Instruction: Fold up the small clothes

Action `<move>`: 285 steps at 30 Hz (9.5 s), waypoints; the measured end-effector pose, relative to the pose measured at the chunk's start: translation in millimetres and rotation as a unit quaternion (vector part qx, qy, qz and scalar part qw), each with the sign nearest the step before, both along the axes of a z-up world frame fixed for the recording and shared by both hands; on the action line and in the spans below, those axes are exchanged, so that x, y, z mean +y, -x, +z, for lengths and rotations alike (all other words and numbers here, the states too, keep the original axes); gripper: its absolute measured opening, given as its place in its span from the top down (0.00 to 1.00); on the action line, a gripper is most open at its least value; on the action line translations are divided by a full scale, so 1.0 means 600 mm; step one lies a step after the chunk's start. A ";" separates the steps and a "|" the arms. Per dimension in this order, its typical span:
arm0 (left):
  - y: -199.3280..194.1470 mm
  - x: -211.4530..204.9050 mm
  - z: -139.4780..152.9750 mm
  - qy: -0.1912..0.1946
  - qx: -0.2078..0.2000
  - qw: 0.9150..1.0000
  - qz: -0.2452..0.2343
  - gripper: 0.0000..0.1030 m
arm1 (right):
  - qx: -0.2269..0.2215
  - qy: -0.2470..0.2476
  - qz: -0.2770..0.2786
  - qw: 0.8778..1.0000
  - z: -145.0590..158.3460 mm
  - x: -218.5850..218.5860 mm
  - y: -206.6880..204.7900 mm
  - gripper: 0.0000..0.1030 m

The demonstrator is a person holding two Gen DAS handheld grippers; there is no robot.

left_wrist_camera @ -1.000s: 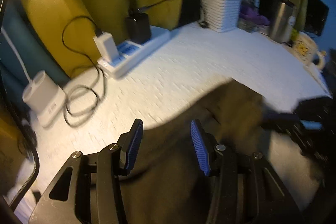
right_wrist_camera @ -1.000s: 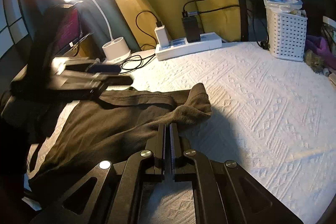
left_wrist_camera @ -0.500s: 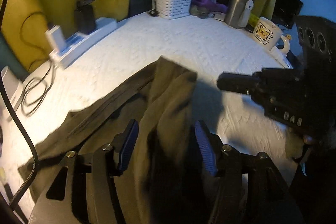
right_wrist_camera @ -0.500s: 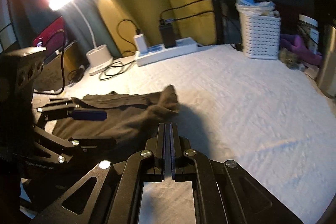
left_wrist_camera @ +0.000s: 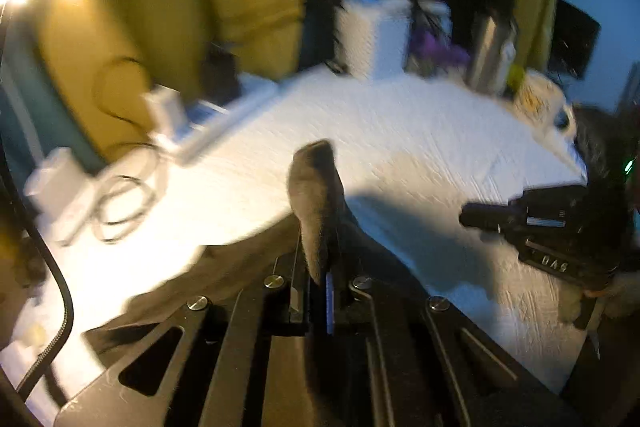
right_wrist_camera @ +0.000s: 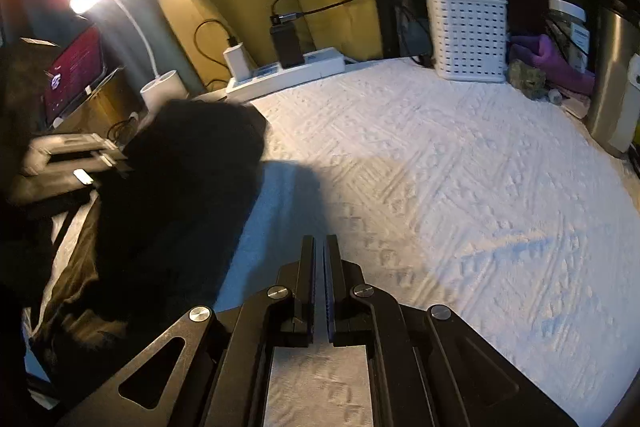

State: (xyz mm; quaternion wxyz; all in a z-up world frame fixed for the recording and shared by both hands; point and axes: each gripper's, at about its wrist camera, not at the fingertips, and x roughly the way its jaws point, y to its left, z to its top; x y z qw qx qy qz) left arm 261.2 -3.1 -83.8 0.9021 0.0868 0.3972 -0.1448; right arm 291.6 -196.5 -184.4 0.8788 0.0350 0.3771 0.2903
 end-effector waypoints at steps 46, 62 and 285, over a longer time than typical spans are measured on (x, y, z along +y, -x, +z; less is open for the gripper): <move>0.306 0.126 -0.055 0.076 0.049 0.992 0.086 1.00 | -0.026 0.159 -0.057 0.985 -0.030 0.030 0.032 0.15; 0.378 0.156 -0.065 0.155 0.082 0.977 0.122 0.42 | -0.015 0.064 0.086 0.994 0.016 0.106 0.195 0.15; 0.287 0.303 0.108 0.061 -0.175 0.971 0.154 0.84 | -0.185 -0.064 0.231 0.953 0.265 0.325 0.182 0.77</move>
